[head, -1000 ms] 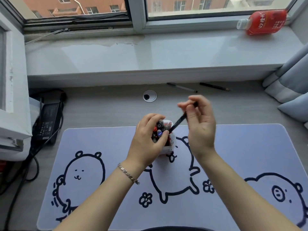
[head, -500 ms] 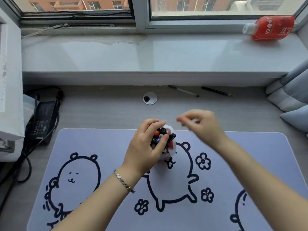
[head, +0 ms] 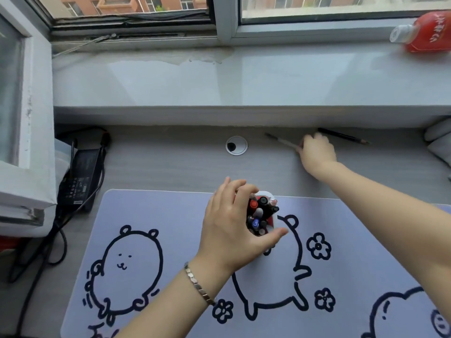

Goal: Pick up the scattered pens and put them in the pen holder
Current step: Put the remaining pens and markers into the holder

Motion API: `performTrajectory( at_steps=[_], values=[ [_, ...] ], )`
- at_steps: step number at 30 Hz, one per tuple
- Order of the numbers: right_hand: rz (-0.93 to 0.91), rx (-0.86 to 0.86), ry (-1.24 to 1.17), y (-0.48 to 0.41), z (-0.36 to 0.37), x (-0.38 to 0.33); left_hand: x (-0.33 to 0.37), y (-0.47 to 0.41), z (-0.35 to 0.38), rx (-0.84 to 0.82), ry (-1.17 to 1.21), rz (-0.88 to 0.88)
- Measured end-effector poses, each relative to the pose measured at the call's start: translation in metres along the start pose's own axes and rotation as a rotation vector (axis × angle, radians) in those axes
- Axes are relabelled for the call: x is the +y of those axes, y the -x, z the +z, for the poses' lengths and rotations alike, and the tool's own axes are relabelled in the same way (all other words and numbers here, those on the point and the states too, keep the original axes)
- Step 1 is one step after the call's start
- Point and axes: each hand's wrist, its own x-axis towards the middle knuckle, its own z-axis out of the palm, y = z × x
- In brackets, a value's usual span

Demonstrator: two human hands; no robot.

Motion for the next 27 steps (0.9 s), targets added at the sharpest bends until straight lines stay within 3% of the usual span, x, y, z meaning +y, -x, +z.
performTrajectory(
  at_steps=[6,9,14,19,24,27],
  values=[
    [-0.234,0.092,-0.558,0.084,-0.069,0.026,-0.001,-0.006,0.007,0.048,0.093,0.133],
    [-0.292,0.146,-0.729,0.129,-0.111,0.027,-0.006,-0.008,0.013,0.039,0.081,0.176],
    [-0.471,0.075,-0.621,0.173,-0.135,0.015,-0.004,-0.007,0.014,0.086,0.215,0.113],
    [-0.603,0.039,-0.545,0.174,-0.093,-0.012,0.000,-0.005,0.014,0.094,0.237,0.080],
    [-0.443,0.338,-0.827,0.173,-0.042,-0.033,-0.002,-0.004,0.011,0.059,0.219,0.083],
    [-0.545,0.441,-0.762,0.179,-0.019,-0.031,-0.002,-0.003,0.010,0.070,0.214,0.075]
  ],
)
